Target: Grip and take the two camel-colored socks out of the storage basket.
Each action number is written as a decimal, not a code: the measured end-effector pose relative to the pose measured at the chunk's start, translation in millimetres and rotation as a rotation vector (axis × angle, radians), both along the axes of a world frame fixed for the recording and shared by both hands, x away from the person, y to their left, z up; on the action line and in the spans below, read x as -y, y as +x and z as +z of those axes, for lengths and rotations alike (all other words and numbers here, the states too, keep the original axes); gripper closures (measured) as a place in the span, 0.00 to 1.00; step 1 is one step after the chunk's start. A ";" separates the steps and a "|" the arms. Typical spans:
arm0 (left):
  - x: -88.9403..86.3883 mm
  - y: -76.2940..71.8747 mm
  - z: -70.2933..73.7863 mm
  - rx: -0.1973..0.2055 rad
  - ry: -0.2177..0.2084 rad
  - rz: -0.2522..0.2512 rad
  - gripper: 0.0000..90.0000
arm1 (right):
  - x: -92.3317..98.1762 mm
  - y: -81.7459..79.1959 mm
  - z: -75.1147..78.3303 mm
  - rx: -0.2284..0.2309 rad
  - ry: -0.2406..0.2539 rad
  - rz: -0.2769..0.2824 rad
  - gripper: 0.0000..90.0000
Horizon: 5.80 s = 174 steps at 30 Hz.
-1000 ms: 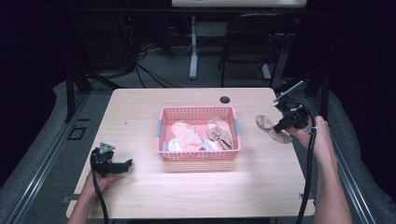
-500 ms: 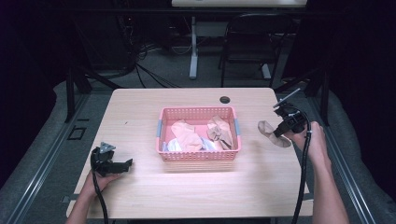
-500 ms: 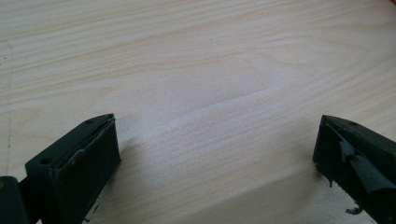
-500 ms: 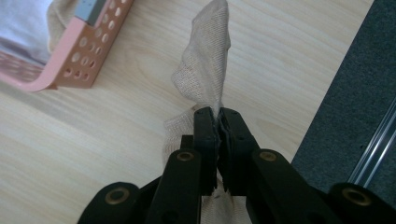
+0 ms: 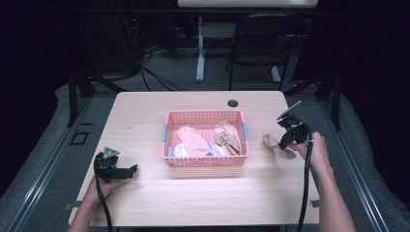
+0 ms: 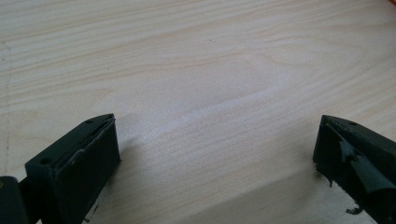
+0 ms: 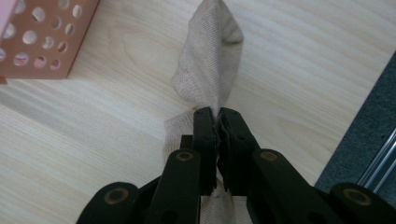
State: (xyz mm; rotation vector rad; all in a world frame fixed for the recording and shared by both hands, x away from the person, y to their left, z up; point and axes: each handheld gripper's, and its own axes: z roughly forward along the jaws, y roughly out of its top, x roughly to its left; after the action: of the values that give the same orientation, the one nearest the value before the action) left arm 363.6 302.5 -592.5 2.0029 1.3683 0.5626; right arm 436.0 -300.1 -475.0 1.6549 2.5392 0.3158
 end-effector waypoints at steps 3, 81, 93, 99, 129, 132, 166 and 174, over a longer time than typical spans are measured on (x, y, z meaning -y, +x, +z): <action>0.0 0.1 0.0 0.000 0.000 -0.001 0.00 | -1.4 1.8 -7.5 -0.025 -0.009 0.003 0.95; 0.7 -0.7 0.1 0.000 0.002 0.008 0.00 | -153.8 23.2 83.4 0.040 0.044 0.354 0.00; 0.7 -0.7 0.2 0.000 0.002 0.008 0.00 | -174.8 34.5 53.3 -0.023 0.068 0.351 0.02; 0.9 -0.8 0.0 0.003 0.002 0.009 0.00 | -178.2 43.1 25.4 -0.080 0.049 0.340 0.05; 0.9 -0.8 -0.1 0.003 0.002 0.008 0.00 | -183.9 55.9 -43.5 -0.115 -0.152 0.258 0.78; 0.9 -0.8 0.0 0.003 0.002 0.008 0.00 | -184.7 54.3 -43.9 -0.095 -0.149 0.255 0.86; 0.9 -0.9 0.0 0.003 0.002 0.009 0.01 | -184.5 41.0 32.9 -0.006 -0.092 0.305 0.90; 0.9 -0.9 0.0 0.003 0.002 0.009 0.01 | -183.6 35.2 53.9 0.011 -0.090 0.313 0.91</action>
State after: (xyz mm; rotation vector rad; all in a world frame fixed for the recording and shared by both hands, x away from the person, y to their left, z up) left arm 362.7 301.6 -592.5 1.9978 1.3755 0.5715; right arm 471.2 -116.5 -421.0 1.2205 2.7560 0.2277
